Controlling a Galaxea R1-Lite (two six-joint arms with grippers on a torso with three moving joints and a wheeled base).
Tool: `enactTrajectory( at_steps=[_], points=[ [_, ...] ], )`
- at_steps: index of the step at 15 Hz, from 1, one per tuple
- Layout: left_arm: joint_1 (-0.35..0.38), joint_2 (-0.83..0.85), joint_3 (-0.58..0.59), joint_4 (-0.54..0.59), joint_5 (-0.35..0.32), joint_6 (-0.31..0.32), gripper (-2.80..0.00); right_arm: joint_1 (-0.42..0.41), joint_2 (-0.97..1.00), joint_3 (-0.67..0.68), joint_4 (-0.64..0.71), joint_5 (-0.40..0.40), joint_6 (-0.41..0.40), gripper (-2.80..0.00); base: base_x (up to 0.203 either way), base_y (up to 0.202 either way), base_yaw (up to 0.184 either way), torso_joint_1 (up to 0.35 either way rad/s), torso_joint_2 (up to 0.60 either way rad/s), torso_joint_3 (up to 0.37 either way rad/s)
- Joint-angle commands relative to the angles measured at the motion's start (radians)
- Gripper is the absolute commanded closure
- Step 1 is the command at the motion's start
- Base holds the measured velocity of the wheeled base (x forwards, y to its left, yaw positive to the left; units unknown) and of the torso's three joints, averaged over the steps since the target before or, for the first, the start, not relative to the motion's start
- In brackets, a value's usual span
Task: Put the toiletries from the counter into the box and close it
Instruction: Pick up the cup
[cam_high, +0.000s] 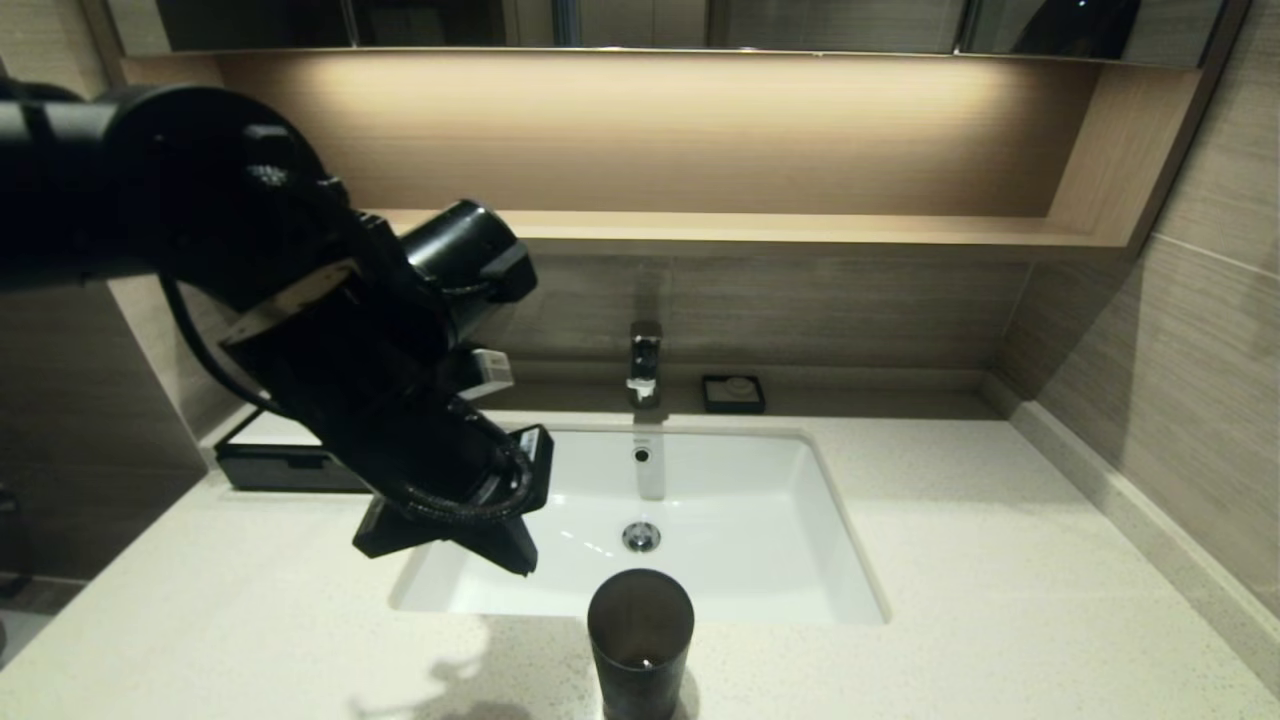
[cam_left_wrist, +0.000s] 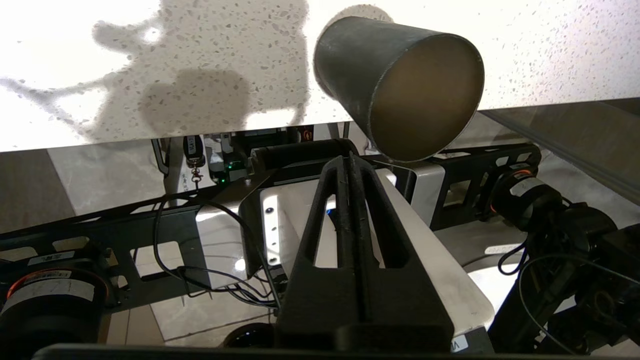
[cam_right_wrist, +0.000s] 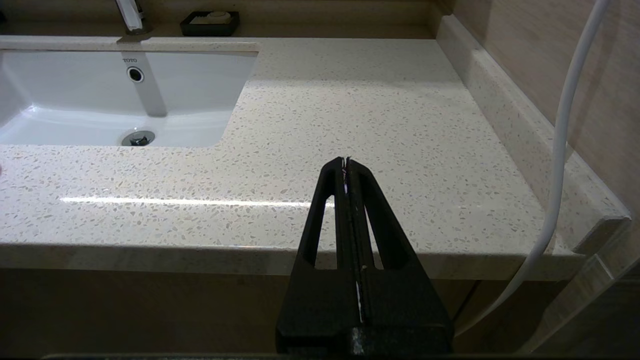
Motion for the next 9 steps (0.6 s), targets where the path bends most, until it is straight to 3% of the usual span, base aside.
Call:
enactTrajectory(
  at_steps=[1, 5, 9],
  points=[
    [-0.034, 0.055, -0.044, 0.022, 0.002, -0.029, -2.80, 0.000, -0.002, 0.002, 0.000, 0.000, 0.000, 0.00, 0.000, 0.000, 0.000, 0.000, 0.00, 0.000],
    [-0.055, 0.104, -0.072, 0.043, 0.005, -0.040, -2.80, 0.000, 0.000, 0.000, 0.000, 0.000, 0.000, 0.00, 0.000, 0.000, 0.000, 0.000, 0.00, 0.000],
    [-0.080, 0.145, -0.073, 0.043, 0.073, -0.039, -2.80, 0.000, 0.000, 0.002, 0.000, 0.000, 0.000, 0.00, 0.000, 0.000, 0.000, 0.000, 0.00, 0.000]
  ],
)
